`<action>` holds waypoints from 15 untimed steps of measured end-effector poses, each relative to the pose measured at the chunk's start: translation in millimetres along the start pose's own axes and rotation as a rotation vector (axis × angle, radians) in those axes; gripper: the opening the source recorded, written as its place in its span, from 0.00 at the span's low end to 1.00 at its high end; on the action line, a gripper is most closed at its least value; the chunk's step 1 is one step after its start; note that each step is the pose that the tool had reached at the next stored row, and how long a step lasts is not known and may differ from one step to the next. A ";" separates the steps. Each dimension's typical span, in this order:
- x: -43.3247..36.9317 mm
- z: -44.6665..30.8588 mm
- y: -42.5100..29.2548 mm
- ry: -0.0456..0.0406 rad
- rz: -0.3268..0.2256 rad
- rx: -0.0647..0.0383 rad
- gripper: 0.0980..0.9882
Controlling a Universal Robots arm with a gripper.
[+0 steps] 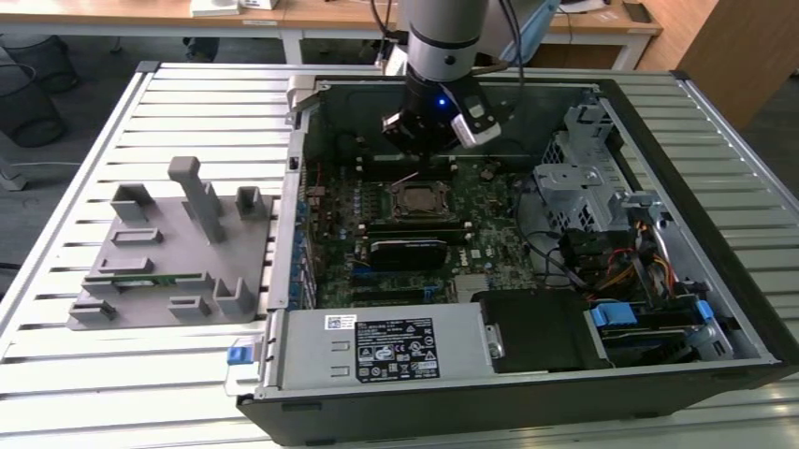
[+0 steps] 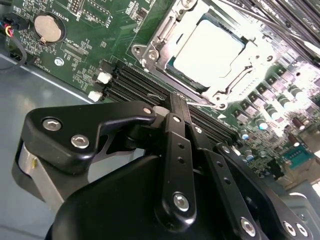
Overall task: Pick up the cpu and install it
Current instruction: 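Install the first cpu locking lever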
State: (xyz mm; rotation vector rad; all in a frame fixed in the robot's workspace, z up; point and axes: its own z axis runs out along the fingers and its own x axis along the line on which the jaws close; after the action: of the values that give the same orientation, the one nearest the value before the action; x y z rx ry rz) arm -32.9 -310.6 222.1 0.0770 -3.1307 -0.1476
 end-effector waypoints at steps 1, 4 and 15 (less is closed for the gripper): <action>-0.8 1.1 -0.1 0.0000 0.000 0.000 0.01; -2.9 4.6 -0.6 0.0000 0.000 0.000 0.01; -8.4 14.3 -1.8 0.0000 0.000 0.001 0.01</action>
State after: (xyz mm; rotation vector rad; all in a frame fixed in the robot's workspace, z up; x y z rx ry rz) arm -24.6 -310.6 207.7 0.0769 -3.1307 -0.1464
